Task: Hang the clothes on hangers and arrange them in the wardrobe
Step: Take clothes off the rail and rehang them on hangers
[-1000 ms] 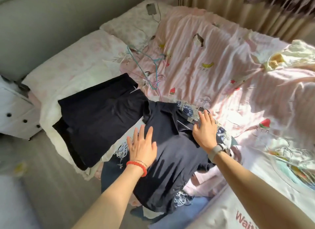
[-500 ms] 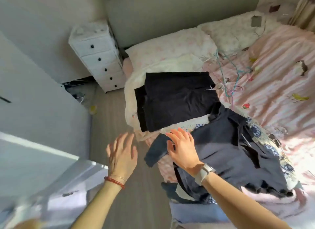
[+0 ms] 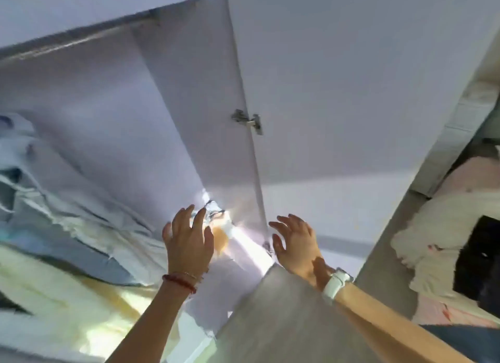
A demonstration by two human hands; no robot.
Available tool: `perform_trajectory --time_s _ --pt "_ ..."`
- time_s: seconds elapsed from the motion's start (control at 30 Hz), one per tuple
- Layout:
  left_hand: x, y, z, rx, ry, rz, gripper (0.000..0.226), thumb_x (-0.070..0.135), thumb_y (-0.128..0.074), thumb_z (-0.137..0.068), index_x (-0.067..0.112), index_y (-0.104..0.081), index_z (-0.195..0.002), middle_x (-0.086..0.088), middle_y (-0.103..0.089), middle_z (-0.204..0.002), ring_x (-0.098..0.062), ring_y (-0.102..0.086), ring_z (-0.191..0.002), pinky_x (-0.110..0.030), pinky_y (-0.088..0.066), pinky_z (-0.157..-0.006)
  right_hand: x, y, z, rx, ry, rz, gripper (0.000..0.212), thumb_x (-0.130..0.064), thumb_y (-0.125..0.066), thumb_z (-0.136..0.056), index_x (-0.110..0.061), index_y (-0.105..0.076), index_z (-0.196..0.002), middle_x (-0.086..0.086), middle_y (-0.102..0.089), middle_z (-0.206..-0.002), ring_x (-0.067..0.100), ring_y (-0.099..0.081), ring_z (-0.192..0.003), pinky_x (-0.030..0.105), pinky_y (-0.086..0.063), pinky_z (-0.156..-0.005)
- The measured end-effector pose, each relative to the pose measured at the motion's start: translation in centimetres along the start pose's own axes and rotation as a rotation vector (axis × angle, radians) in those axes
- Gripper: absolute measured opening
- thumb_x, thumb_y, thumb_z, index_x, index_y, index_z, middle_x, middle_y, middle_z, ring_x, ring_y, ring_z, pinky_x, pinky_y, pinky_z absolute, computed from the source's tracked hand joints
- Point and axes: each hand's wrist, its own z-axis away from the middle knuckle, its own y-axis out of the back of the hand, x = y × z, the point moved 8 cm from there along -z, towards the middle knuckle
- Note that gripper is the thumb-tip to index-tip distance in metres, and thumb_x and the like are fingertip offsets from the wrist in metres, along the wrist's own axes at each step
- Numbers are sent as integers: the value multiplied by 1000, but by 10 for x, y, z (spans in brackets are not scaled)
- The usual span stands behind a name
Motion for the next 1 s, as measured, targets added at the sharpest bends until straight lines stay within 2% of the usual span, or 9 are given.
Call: perform_trajectory --time_s 0.13,0.27,0.43,0.53,0.6,0.67,0.77,0.9,1.0 --pt "-111 49 3 74 213 -82 45 27 -36 -79 7 -65 -108 -17 -62 -117 -34 -57 -111 -53 -42 -88 -111 -34 -51 -29 241 -33 36 -25 -43 -92 -25 -51 -128 -4 -48 -137 15 -35 -131 33 -23 -111" --pt "-192 93 19 204 391 -92 40 19 -51 -77 9 -62 -113 -16 -56 -124 -35 -53 -113 -53 -40 -86 -214 -50 -87 -50 425 -222 30 -14 -50 -90 -17 -61 -117 1 -62 -119 19 -53 -115 25 -32 -100" --pt "-238 136 21 376 459 -210 44 26 -36 -83 11 -58 -118 -14 -55 -124 -31 -51 -113 -49 -40 -82 -326 -67 -131 -136 566 -424 27 -13 -48 -91 -11 -62 -115 7 -65 -113 23 -57 -106 21 -36 -91" --pt "-258 145 0 354 486 -272 45 25 -40 -84 12 -54 -124 -13 -51 -131 -27 -43 -122 -49 -37 -87 -386 -72 -165 -178 573 -533 27 -16 -47 -93 -4 -59 -114 14 -65 -108 27 -58 -100 18 -35 -81" --pt "-273 143 -17 276 550 -281 47 26 -41 -86 13 -49 -131 -12 -44 -140 -27 -38 -131 -50 -32 -94 -419 -80 -186 -242 547 -536 34 -25 -47 -94 -2 -52 -118 17 -60 -101 28 -55 -94 23 -41 -83" --pt "-287 134 -28 195 615 -288 49 30 -34 -94 16 -35 -140 -6 -27 -150 -21 -22 -140 -47 -22 -102 -444 -93 -201 -297 551 -438 43 -34 -48 -92 -2 -45 -121 17 -55 -106 31 -53 -98 39 -46 -86" --pt "-299 114 -34 122 678 -280 52 37 -19 -97 23 -12 -146 3 -7 -155 -11 -2 -142 -41 -11 -109 -460 -113 -213 -355 580 -271 41 -29 -46 -92 -5 -41 -125 17 -54 -119 36 -53 -107 40 -46 -85" --pt "-297 109 -35 183 689 -197 56 40 -4 -90 27 -11 -144 4 -12 -153 -10 -4 -141 -41 -13 -110 -460 -112 -237 -272 562 -315 32 -11 -37 -93 -2 -41 -124 22 -56 -116 41 -53 -104 39 -42 -80" --pt "-296 107 -36 239 680 -151 47 28 -22 -97 25 -16 -143 7 -12 -151 -10 -6 -140 -41 -12 -110 -451 -104 -257 -227 524 -361 33 -15 -32 -96 0 -40 -125 25 -59 -110 43 -54 -101 40 -41 -77"
